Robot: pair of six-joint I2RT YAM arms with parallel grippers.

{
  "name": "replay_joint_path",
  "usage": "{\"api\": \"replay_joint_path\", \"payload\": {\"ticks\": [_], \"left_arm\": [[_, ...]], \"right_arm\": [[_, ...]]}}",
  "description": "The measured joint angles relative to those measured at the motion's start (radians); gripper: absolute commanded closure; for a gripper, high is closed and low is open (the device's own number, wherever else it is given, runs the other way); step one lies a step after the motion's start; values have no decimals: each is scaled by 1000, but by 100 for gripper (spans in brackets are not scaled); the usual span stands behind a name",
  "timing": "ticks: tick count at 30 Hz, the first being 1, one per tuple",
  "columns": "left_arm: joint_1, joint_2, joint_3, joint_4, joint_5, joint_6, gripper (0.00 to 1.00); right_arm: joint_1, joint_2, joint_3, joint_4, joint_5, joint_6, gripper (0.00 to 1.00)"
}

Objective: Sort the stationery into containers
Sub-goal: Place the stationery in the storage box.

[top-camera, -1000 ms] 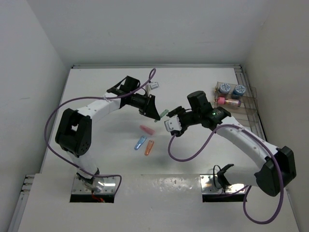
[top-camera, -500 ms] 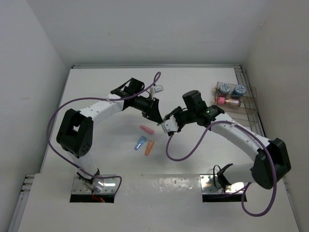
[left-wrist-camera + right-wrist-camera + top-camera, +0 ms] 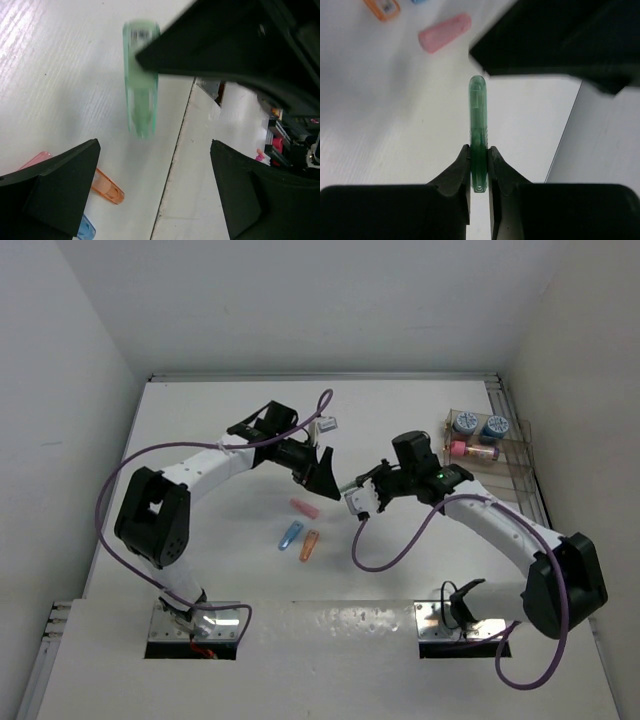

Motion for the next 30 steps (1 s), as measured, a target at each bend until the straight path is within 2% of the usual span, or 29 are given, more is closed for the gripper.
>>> {"api": "replay_joint_path", "payload": {"ticks": [5, 9, 11, 17, 21, 27, 29, 30], "left_arm": [[50, -32, 1, -18, -31, 23, 0], [144, -36, 31, -69, -59, 68, 0], [185, -36, 55, -110, -68, 106, 0], [241, -37, 42, -151, -134, 157, 0], [260, -37, -14, -140, -204, 156, 0], [275, -37, -21, -142, -253, 177, 0], [276, -37, -21, -143, -264, 202, 0], [276, -37, -21, -145, -270, 223, 0]], "right_arm": [[-161, -58, -33, -33, 14, 3, 100], [-393, -109, -51, -80, -11, -16, 100], [-548, -115, -58, -99, -21, -45, 100], [-847, -32, -48, -167, -71, -201, 100], [-937, 85, -4, -180, -92, -274, 100], [-965, 202, 57, -162, -98, -339, 100], [-970, 240, 76, -150, -97, -356, 93], [-973, 260, 86, -145, -93, -365, 87]]}}
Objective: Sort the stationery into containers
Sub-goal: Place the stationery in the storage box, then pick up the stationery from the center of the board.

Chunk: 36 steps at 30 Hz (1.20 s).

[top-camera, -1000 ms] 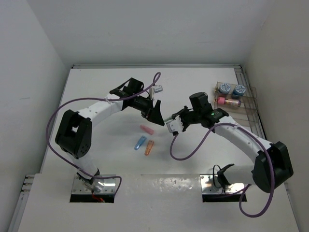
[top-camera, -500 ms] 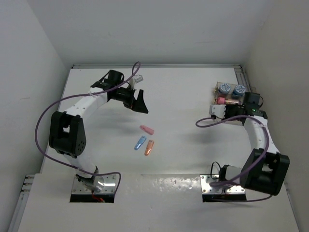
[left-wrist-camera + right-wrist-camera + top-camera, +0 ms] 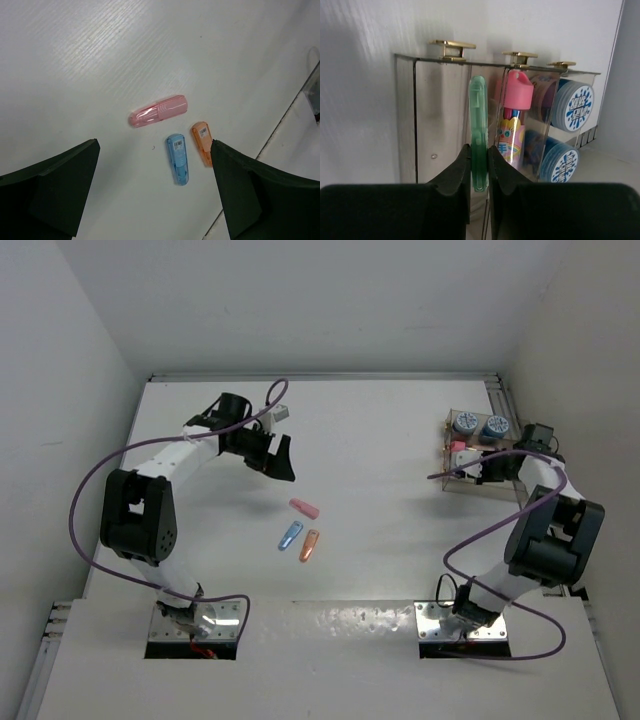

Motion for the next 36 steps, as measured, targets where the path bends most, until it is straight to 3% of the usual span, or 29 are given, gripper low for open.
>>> {"api": "replay_joint_path", "payload": {"ticks": [2, 4, 8, 14, 23, 36], "left_arm": [[0, 0, 0, -13, -9, 61, 0], [0, 0, -1, -35, -13, 134, 4], [-10, -21, -42, -53, -41, 307, 14], [-103, -51, -97, -37, -121, 525, 22], [-191, 6, -97, 19, -112, 793, 28], [-263, 159, -106, 47, -109, 1004, 31]], "right_arm": [[-8, 29, 12, 5, 10, -11, 67], [-17, 50, 19, 7, 17, -16, 54], [-26, 56, 22, 1, 22, -12, 48], [-28, -6, 8, -29, 2, 48, 46], [25, -319, -82, -142, -106, 307, 46], [32, -366, 3, -362, -227, 718, 42]]}}
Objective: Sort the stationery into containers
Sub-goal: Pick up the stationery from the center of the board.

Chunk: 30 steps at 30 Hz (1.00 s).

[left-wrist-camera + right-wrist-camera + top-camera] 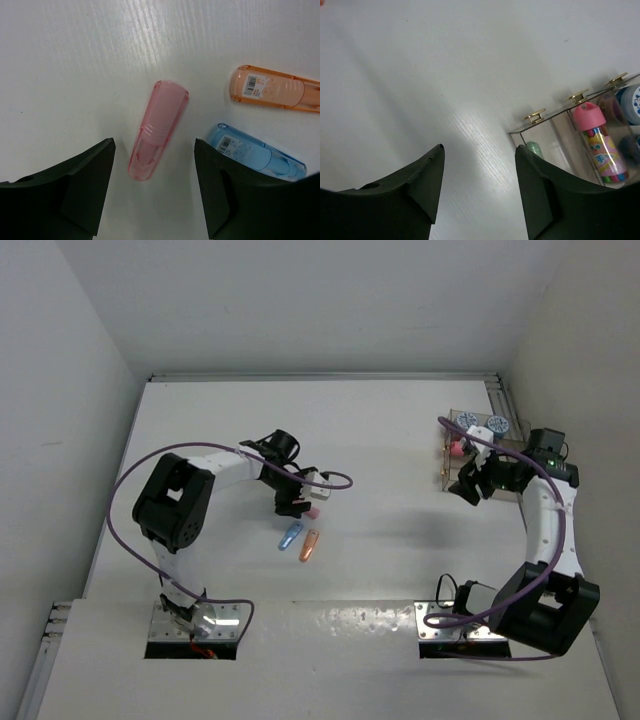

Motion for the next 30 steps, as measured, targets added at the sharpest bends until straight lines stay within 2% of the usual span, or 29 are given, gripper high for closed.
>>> {"api": "replay_joint_path", "payload": {"ticks": [7, 14, 21, 26, 30], "left_arm": [[-18, 50, 33, -18, -18, 44, 44], [-28, 97, 108, -94, -51, 124, 78], [-40, 63, 110, -74, -62, 107, 90], [-103, -88, 118, -9, -52, 29, 94], [-193, -157, 198, -8, -32, -16, 95]], "right_arm": [[12, -1, 18, -43, -32, 119, 42], [14, 18, 67, -77, -64, 240, 42], [61, 100, 138, -116, -175, 465, 41], [194, 114, 129, -94, -235, 697, 37], [313, 130, 104, -2, -264, 897, 37]]}}
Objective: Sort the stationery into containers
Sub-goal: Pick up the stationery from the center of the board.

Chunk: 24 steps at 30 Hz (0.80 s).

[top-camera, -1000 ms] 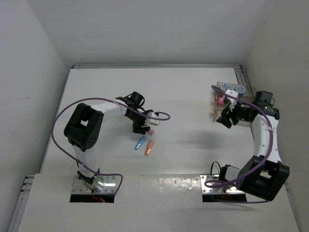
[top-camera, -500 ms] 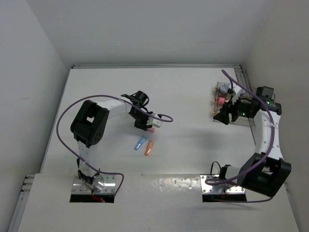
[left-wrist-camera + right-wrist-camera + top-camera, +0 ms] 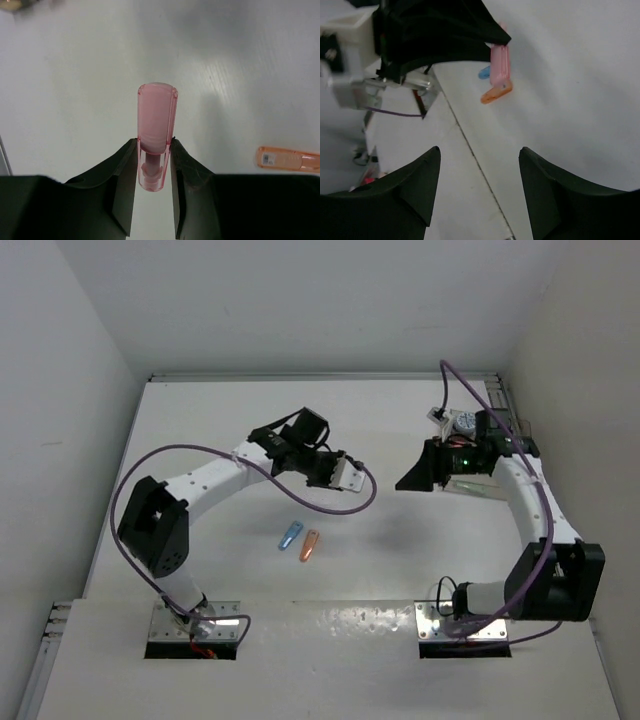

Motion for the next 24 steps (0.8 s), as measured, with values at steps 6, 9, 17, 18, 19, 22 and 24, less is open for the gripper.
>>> {"api": "replay_joint_path", "payload": {"ticks": [6, 9, 17, 18, 19, 22, 24], "left_arm": [[-146, -10, 42, -52, 3, -10, 96], [-195, -11, 42, -89, -6, -10, 97], [-212, -14, 63, -131, -32, -18, 98], [-212, -17, 67, -133, -34, -18, 98], [-212, -19, 70, -134, -36, -19, 98], [-212, -28, 74, -134, -39, -19, 98], [-212, -31, 74, -137, -39, -20, 98]], "right_arm": [[116, 160, 29, 28, -41, 110, 39], [144, 225, 76, -5, -64, 122, 40], [190, 271, 134, -176, -93, 9, 44], [196, 277, 134, -200, -96, -10, 45], [200, 282, 134, -225, -98, -31, 46], [207, 285, 132, -282, -101, -88, 47], [207, 285, 122, -307, -105, -120, 47]]}}
